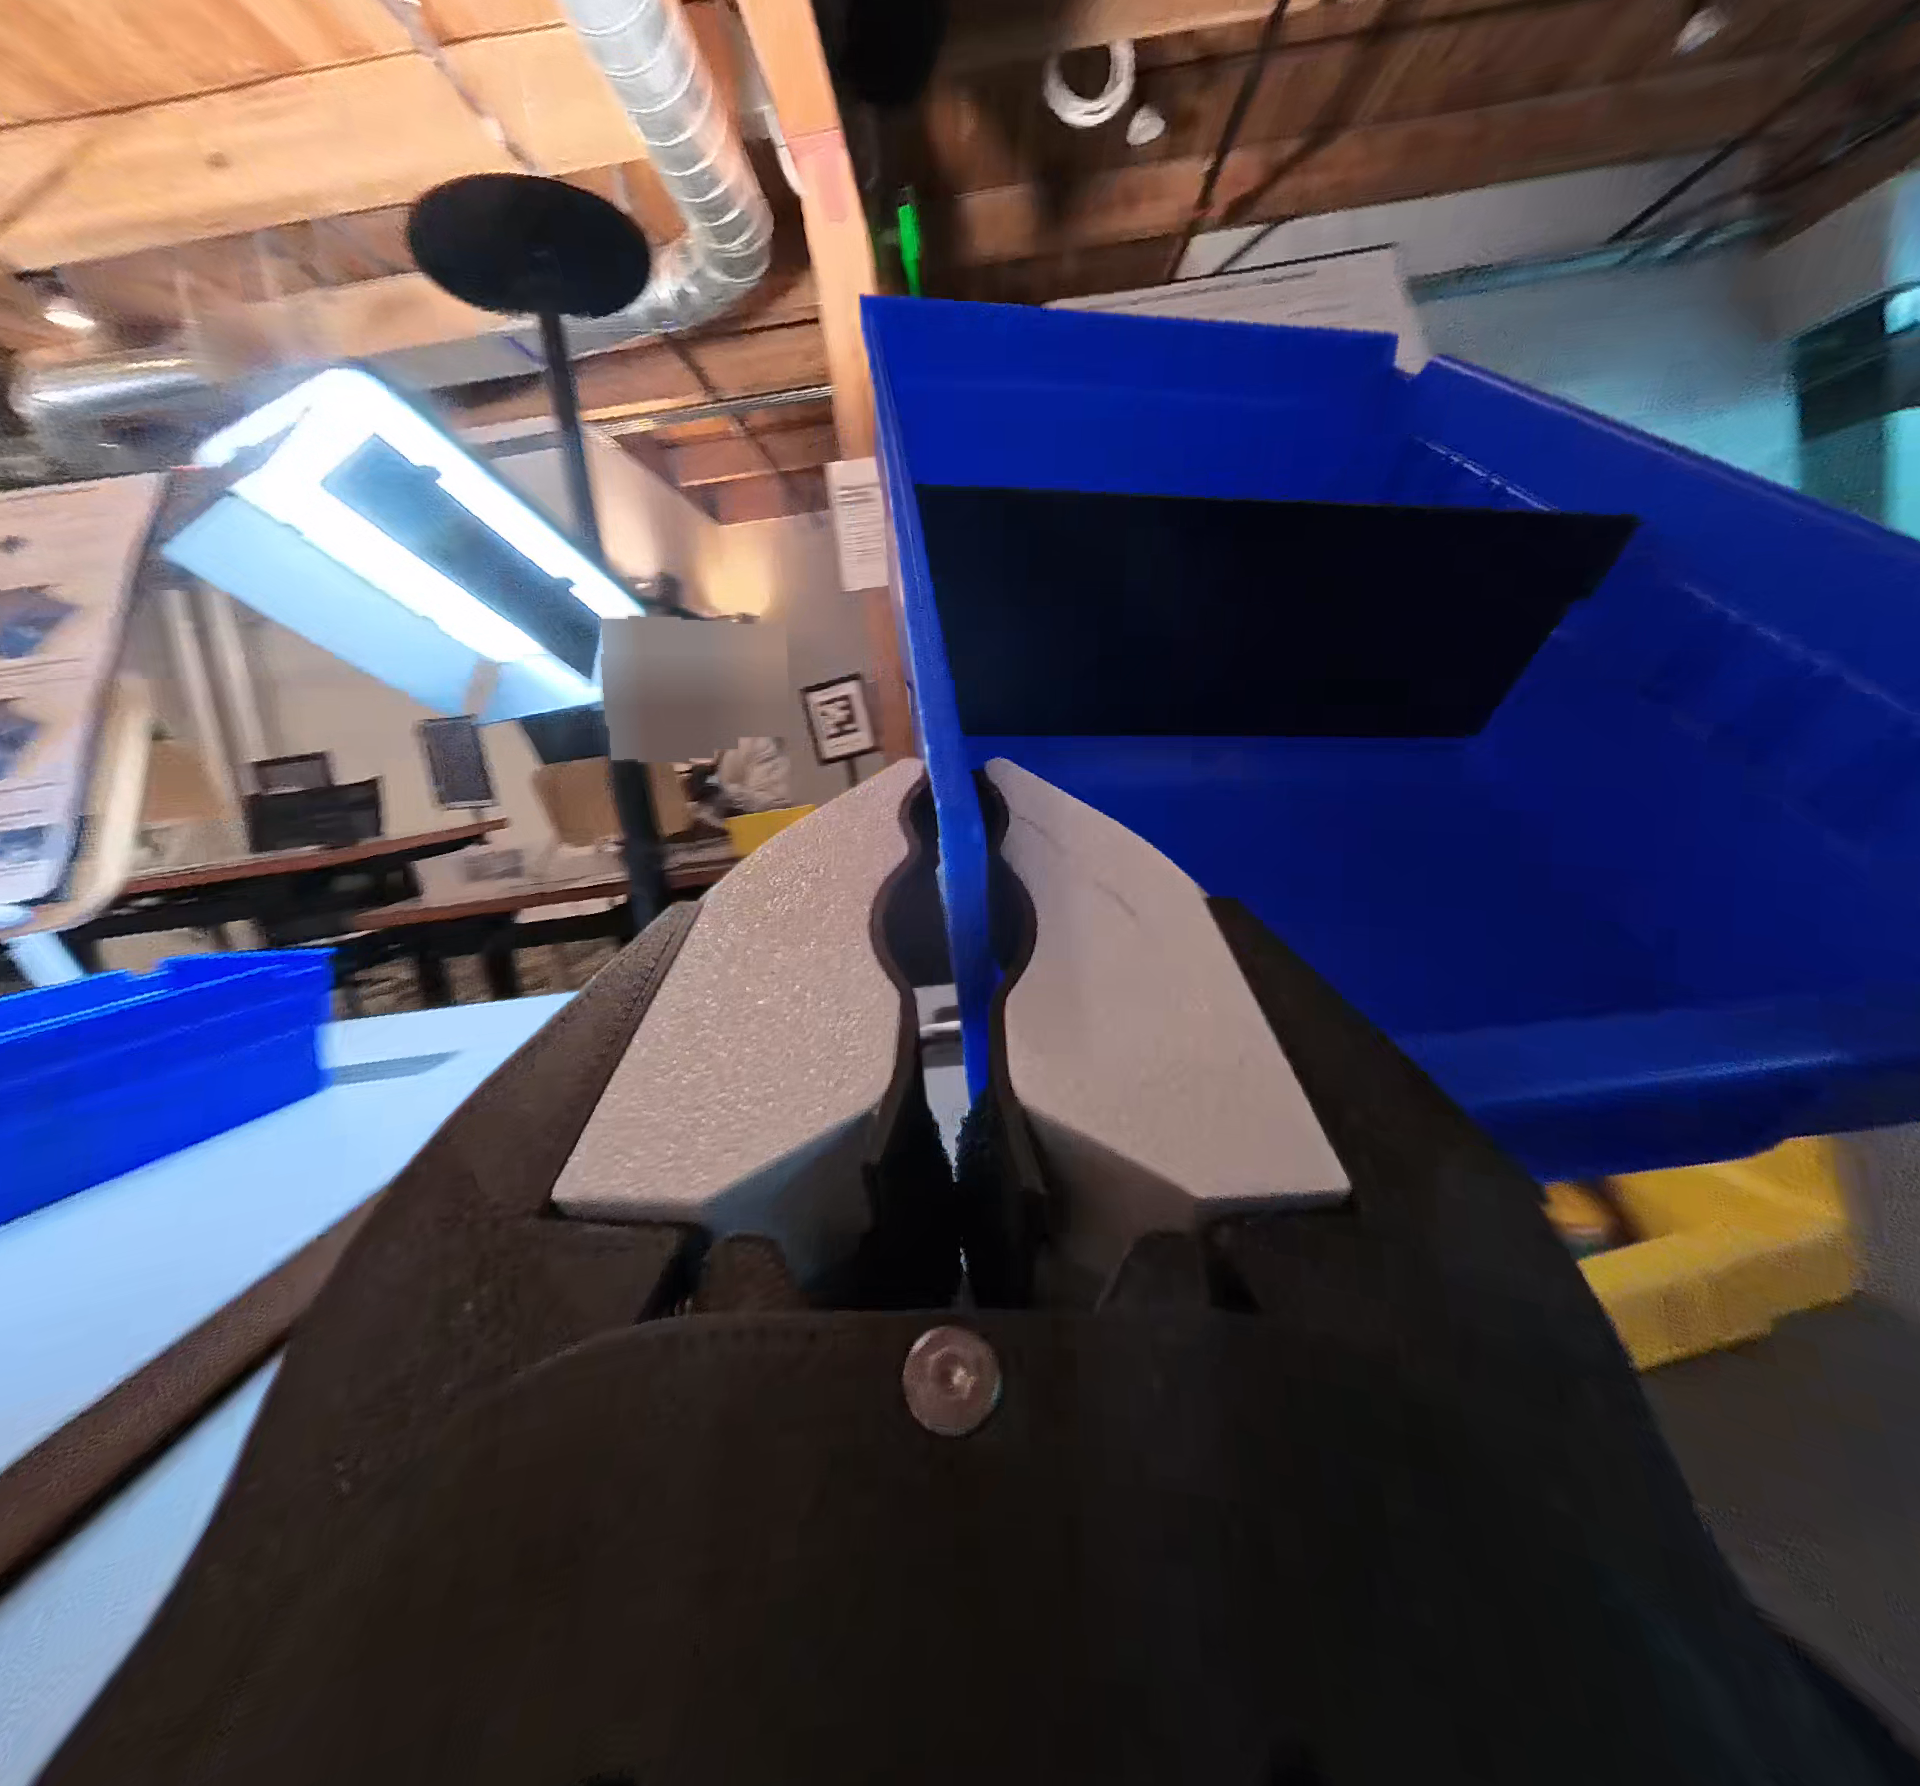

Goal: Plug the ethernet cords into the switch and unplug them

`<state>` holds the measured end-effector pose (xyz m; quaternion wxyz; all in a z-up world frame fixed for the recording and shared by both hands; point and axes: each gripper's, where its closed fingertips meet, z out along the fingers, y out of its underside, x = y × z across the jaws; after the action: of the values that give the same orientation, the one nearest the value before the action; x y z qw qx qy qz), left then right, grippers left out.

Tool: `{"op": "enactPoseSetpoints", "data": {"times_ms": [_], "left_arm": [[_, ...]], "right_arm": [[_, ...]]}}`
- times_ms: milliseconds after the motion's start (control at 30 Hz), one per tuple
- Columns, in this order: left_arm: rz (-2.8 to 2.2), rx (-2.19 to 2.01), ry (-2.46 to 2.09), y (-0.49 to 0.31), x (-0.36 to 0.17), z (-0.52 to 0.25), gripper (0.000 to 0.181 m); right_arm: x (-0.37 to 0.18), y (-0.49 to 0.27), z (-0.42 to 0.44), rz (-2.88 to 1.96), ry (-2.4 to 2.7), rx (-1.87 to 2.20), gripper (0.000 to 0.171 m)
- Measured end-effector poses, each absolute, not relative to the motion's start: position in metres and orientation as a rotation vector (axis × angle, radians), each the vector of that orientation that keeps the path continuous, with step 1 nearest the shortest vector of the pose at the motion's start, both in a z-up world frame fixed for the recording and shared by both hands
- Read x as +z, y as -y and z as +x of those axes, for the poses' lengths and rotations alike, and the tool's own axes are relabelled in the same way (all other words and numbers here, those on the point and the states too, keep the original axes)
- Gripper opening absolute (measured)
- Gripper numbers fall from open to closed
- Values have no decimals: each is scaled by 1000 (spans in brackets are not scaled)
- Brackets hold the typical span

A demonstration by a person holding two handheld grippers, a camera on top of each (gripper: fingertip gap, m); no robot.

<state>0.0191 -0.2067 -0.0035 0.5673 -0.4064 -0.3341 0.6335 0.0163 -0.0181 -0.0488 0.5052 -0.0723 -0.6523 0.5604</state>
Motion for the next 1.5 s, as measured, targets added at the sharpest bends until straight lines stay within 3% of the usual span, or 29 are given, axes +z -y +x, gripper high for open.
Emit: {"op": "enactPoseSetpoints", "data": {"times_ms": [333,733,1067,1133,1233,1367,1500], "left_arm": [[-1236,1210,604,-12,-16,-54,8],[-1510,990,611,-140,-105,-112,9],[-1753,807,602,-164,-166,-112,24],[-1807,786,543,-167,-166,-103,42],[-1935,663,499,-164,-163,-79,60],[-1908,740,415,-123,-127,-51,60],[-2127,874,430,-49,-148,-52,60]], "right_arm": [[-85,-184,-6,-638,1611,1260,18],[-182,-297,-30,-1156,1715,990,16],[-173,-323,-25,-1201,1591,1037,13],[-172,-324,-25,-1179,1596,1021,13],[-159,-322,-24,-1129,1552,1042,29],[-159,-316,-21,-1042,1673,849,42],[-167,-322,-15,-944,1797,451,48]]}}
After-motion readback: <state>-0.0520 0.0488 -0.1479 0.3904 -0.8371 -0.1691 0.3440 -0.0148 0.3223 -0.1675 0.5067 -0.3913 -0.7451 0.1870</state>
